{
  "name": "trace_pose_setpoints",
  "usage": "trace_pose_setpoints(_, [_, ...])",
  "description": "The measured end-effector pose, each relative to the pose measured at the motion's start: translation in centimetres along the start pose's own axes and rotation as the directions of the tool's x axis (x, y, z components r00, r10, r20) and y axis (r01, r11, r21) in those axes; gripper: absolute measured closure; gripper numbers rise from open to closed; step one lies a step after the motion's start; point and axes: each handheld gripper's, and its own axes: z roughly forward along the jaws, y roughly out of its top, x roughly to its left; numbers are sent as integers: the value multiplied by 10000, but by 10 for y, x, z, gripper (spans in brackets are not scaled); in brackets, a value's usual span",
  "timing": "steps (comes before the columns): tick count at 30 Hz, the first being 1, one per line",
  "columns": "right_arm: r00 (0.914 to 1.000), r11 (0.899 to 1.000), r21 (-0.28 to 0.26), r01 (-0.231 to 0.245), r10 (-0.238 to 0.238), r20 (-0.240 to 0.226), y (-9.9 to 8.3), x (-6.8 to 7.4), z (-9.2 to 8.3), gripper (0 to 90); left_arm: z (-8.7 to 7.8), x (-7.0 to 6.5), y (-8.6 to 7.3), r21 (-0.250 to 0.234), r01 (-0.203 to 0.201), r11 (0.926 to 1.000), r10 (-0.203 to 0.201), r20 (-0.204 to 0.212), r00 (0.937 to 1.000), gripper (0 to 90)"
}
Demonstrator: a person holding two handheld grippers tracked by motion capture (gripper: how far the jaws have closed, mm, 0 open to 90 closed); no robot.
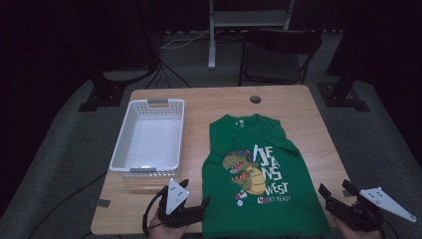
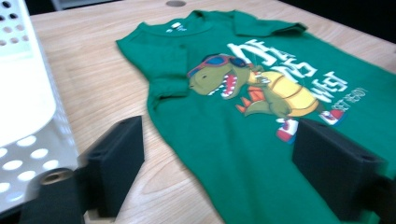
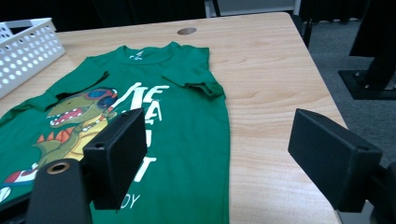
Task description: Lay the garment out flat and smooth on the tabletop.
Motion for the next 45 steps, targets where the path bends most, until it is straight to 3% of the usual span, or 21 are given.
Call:
trace_pose_setpoints(16, [9946,9944,-286,1013,-1006,271,35,27,18,143,7,4,-5,-4,210,9998,-210,-100,9997,176])
trace_pose_setpoints(23, [9924,9924,-329,1188,-1175,373,54,37,24,126,9,9,-10,87,335,9994,-334,-130,9994,176])
trace_pose_setpoints(30, [9904,9920,120,1259,-1264,552,71,43,35,126,8,14,-14,-97,420,9991,-423,-225,9989,177])
trace_pose_setpoints(37, [9905,9914,81,1306,-1308,420,78,51,43,126,5,21,-17,-322,484,9983,-499,-458,9977,177])
trace_pose_setpoints(45, [9892,9898,143,1420,-1424,334,91,56,61,126,6,25,-23,-175,549,9983,-559,-667,9962,177])
